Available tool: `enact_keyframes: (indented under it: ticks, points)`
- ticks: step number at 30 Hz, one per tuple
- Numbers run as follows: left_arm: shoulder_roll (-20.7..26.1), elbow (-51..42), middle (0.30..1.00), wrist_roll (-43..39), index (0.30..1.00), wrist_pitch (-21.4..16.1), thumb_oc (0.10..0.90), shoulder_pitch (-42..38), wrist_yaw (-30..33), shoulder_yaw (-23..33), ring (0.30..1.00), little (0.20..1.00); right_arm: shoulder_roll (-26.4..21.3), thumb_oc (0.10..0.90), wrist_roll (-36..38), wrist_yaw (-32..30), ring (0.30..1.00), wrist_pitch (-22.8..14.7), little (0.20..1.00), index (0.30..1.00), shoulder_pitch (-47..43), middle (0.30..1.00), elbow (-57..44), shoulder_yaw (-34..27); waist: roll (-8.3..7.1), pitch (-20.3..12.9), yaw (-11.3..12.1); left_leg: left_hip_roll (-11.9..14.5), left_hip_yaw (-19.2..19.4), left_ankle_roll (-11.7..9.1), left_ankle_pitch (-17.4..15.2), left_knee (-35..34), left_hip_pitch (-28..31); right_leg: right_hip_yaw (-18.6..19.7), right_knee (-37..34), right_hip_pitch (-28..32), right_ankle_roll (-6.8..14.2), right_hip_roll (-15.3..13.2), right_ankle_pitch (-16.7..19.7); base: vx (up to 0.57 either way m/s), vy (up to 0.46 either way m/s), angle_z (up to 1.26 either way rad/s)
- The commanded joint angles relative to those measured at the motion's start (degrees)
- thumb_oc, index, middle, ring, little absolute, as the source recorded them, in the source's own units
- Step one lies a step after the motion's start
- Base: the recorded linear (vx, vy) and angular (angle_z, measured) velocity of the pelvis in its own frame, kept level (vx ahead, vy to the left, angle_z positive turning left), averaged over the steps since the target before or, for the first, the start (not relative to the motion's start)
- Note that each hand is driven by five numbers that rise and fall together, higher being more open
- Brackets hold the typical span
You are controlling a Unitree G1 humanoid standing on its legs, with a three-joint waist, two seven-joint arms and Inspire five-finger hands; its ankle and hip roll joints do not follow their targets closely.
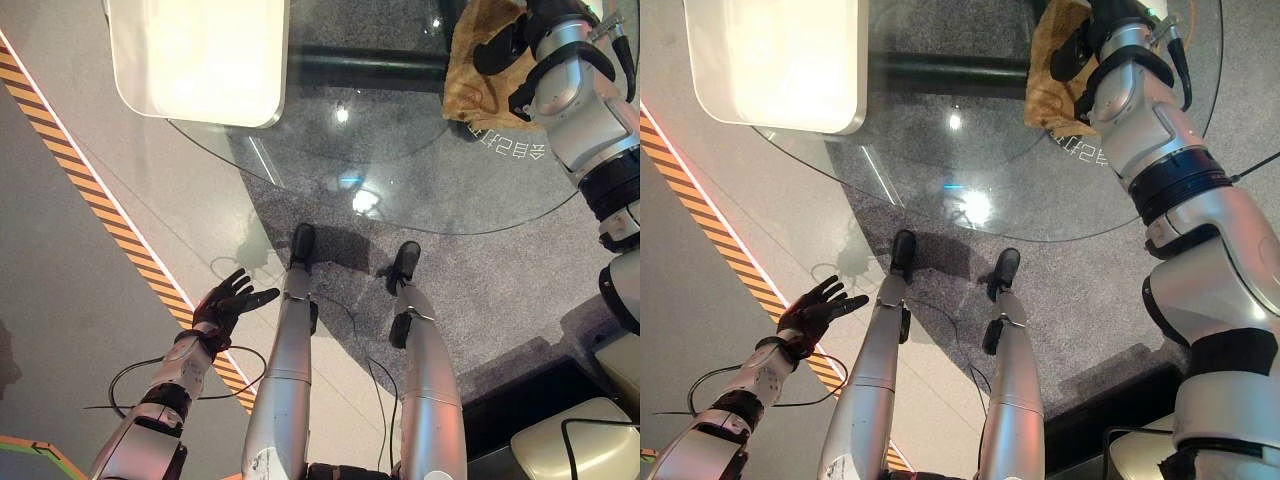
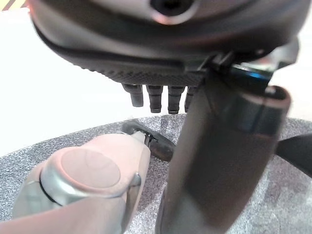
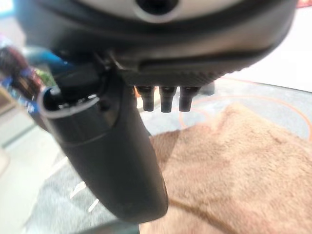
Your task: Wipe the table with a cloth and put it in the basket.
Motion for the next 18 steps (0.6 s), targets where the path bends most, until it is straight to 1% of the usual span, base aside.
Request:
enact_keyframes:
  ticks: [1, 9, 16, 18]
  points:
    - [2.86, -0.92, 0.9, -0.39, 0.9, -0.14, 0.8, 5.8, -0.6, -0.71, 0.9, 0.9, -4.53, 0.8, -5.43, 1.09, 0.9, 0.29, 0.9, 0.9, -9.74, 0.9, 1.44, 3.37, 2.49, -1.29, 0.35, -3.43, 4.25, 5.22, -2.51, -0.17, 0.08, -6.19, 3.38, 2.51, -1.44, 1.29, -7.09, 0.05, -0.015, 0.02]
    - [2.69, -1.8, 0.9, 0.31, 0.9, -0.1, 0.8, 7.43, -1.19, -0.99, 0.9, 0.9, -4.08, 0.8, -8.94, 4.84, 0.9, 1.35, 0.9, 0.9, -11.33, 0.9, 3.57, 5.41, 3.22, -1.29, 0.98, -3.97, 3.59, 5.39, -2.21, 0.89, -1.34, -5.89, 4.96, 0.83, -1.8, 1.21, -7.08, 0.05, -0.003, 0.03]
    - [2.36, -2.64, 0.9, 0.73, 0.9, -0.69, 0.8, 8.75, -1.54, -1.44, 0.9, 0.9, -3.71, 0.8, -11.33, 5.63, 0.9, 1.29, 0.9, 0.9, -12.39, 0.9, 5.45, 6.52, 3.83, -1.29, 1.55, -4.29, 3.1, 5.48, -2.03, 1.8, -2.61, -5.83, 6.59, -0.61, -2.07, 1.1, -7.28, 0.03, -0.005, 0.04]
    - [2.34, -2.88, 0.9, 0.77, 0.9, -0.45, 0.8, 8.77, -1.35, -1.57, 0.9, 0.9, -3.56, 0.8, -13.7, 6.53, 0.9, 1.76, 0.9, 0.9, -12.82, 0.9, 5.84, 6.89, 3.94, -1.29, 1.65, -4.36, 3.01, 5.54, -2.05, 2.05, -2.86, -5.85, 7.03, -0.94, -2.11, 1.01, -7.34, 0.0, 0.0, 0.0]
